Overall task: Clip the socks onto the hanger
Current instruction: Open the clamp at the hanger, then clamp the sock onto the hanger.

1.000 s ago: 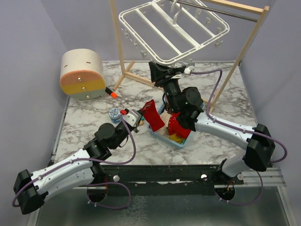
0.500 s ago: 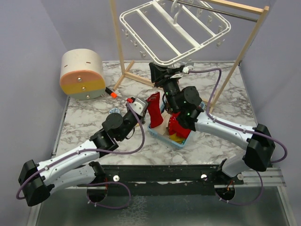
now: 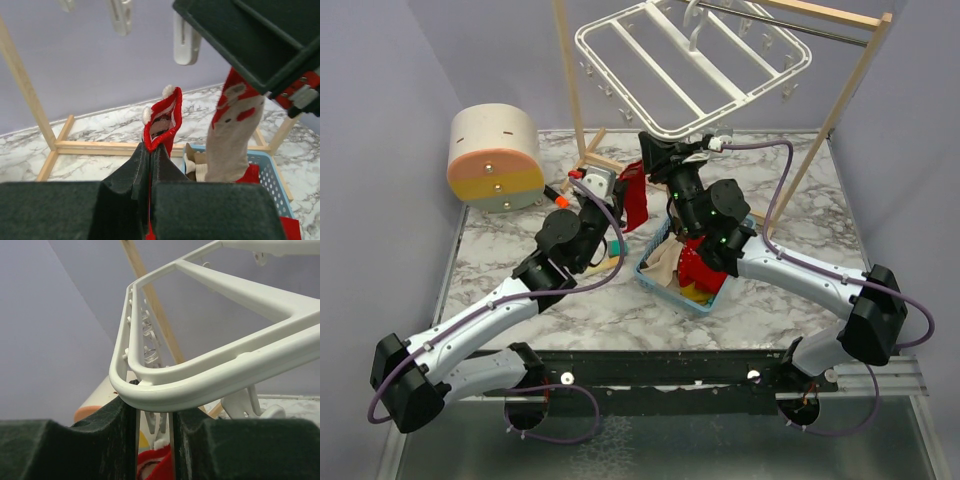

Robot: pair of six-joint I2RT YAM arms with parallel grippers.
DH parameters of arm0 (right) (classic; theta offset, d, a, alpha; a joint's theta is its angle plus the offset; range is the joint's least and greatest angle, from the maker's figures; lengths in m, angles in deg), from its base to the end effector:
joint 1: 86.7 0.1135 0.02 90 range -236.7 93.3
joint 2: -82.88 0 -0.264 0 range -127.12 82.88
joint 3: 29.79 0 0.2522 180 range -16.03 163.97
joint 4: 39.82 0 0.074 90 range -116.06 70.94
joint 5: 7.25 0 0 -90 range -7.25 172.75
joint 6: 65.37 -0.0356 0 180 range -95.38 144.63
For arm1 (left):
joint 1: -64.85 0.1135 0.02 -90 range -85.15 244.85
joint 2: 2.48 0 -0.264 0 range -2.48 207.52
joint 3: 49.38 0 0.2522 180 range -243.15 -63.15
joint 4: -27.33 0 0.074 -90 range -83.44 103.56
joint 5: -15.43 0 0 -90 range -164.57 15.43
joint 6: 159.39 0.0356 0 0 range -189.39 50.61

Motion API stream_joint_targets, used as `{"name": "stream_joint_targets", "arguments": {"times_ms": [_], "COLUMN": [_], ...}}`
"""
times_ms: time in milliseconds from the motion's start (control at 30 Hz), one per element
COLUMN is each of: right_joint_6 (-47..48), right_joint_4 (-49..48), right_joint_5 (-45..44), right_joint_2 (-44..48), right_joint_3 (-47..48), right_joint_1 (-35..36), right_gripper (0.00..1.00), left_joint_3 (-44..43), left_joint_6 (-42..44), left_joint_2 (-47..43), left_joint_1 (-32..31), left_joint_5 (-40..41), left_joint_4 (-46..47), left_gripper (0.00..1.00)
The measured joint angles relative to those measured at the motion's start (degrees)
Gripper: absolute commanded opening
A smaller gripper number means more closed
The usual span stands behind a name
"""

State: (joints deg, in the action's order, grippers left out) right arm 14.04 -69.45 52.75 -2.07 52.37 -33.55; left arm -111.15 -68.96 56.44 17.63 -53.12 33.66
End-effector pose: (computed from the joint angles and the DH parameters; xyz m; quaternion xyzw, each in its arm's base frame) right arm 0.2195 0.2632 0.4115 0.0219 0.5514 0.3194 0.7704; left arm 0.1735 -0.1683 0.3692 0.1277 0.6399 -0.1863 0.7345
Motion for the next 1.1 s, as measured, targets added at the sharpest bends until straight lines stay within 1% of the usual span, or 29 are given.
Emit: {"name": "stream_joint_targets", "arguments": {"times_ms": [233, 567, 1100], "right_joint_6": [-0.1, -1.0, -2.9], "right_joint_4": [0.0, 0.3, 4.5], "right_joint_5": [0.0, 0.0, -0.9], "right_joint_2": [0.1, 0.1, 0.1], "right_joint_3": [0.0, 0.0, 1.0], "right_joint_1": [0.0, 0.0, 0.0], "right_gripper": [0.01, 0.01, 0.01], "left_joint_3": [0.0, -1.4, -3.2], "left_joint_6": [-2.1, -3.5, -4.7], "left_joint_2": [0.3, 0.9, 2.1], "left_joint_1": [2.5, 2.6, 2.6], "left_joint_5": [0.0, -0.3, -1.4], "left_joint_4": [-0.3, -0.9, -1.0], "left_gripper": [0.00, 0.00, 0.00]}}
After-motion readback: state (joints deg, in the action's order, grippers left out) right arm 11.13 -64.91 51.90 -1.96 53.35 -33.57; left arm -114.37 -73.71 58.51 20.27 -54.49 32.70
